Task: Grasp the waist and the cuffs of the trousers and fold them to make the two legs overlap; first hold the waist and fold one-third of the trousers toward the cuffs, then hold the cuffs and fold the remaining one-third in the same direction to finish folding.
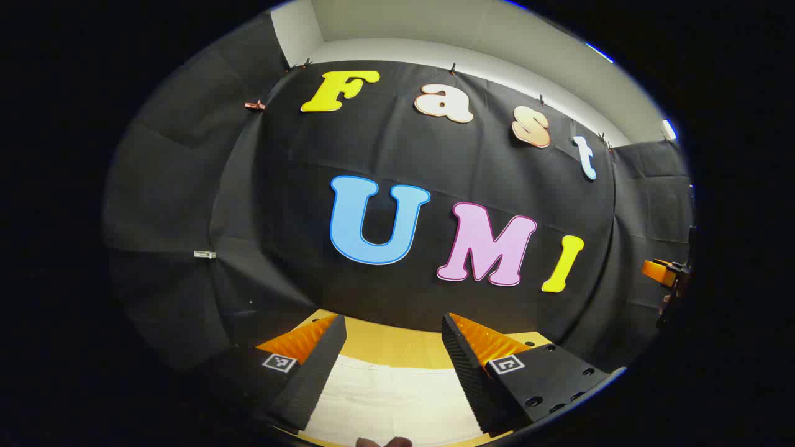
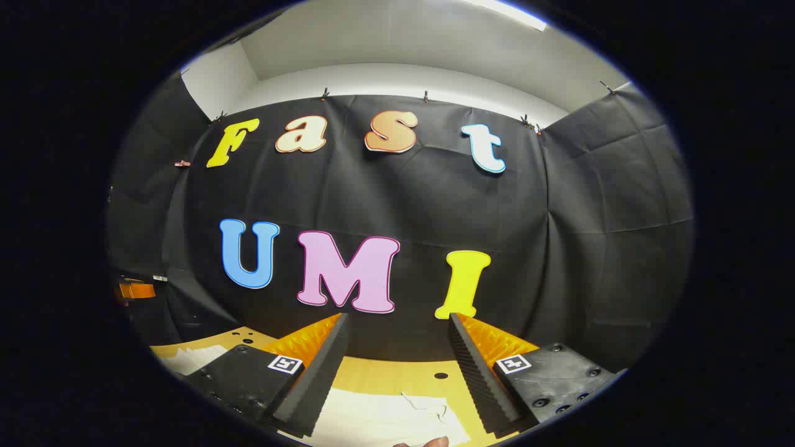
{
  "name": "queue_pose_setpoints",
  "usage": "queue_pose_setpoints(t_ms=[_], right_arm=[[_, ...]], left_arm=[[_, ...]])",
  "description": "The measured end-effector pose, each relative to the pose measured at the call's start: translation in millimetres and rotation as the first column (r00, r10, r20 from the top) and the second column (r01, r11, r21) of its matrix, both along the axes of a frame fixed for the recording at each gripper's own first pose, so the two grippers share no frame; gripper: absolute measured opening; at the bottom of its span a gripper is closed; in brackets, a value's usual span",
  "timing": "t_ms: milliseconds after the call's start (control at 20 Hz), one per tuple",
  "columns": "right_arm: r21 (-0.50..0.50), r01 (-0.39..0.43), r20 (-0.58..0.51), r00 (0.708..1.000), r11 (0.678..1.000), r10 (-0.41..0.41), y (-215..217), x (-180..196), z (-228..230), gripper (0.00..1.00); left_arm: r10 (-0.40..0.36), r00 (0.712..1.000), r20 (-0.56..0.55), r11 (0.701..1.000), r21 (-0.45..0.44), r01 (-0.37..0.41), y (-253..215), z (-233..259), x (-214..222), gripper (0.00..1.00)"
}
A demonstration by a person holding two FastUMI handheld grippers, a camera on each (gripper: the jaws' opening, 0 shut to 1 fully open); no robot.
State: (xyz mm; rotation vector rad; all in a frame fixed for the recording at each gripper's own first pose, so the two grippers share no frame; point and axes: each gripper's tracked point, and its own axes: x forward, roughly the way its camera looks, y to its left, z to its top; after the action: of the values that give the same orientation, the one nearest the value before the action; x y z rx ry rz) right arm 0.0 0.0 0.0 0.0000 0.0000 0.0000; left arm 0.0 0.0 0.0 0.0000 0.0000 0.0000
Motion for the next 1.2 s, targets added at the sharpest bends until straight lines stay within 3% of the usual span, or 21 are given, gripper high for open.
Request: queue_pose_setpoints(t_ms=[750, 900, 1000, 1100, 1200], right_arm=[[-0.048, -0.036, -0.029, 0.999, 0.998, 0.034, 10, -11, -9, 0.97], [-0.134, -0.057, -0.050, 0.998, 0.989, 0.050, 9, -15, -18, 0.99], [-0.236, -0.082, -0.084, 0.994, 0.968, 0.063, 6, -19, -31, 0.94], [-0.333, -0.084, -0.114, 0.992, 0.939, 0.049, -3, -22, -44, 0.96], [-0.397, -0.108, -0.154, 0.987, 0.912, 0.050, -6, -28, -63, 0.97]], left_arm=[[0.006, 1.000, -0.029, 0.999, 0.045, -0.005, -2, -8, -12, 0.96], [0.005, 0.999, -0.043, 0.998, 0.068, -0.002, 4, -14, -15, 0.96], [-0.020, 0.996, -0.088, 0.993, 0.114, 0.031, 9, -27, -18, 0.96], [-0.039, 0.989, -0.142, 0.978, 0.196, 0.066, 25, -46, -23, 0.96], [-0.058, 0.980, -0.188, 0.944, 0.309, 0.115, 42, -63, -30, 0.96]])
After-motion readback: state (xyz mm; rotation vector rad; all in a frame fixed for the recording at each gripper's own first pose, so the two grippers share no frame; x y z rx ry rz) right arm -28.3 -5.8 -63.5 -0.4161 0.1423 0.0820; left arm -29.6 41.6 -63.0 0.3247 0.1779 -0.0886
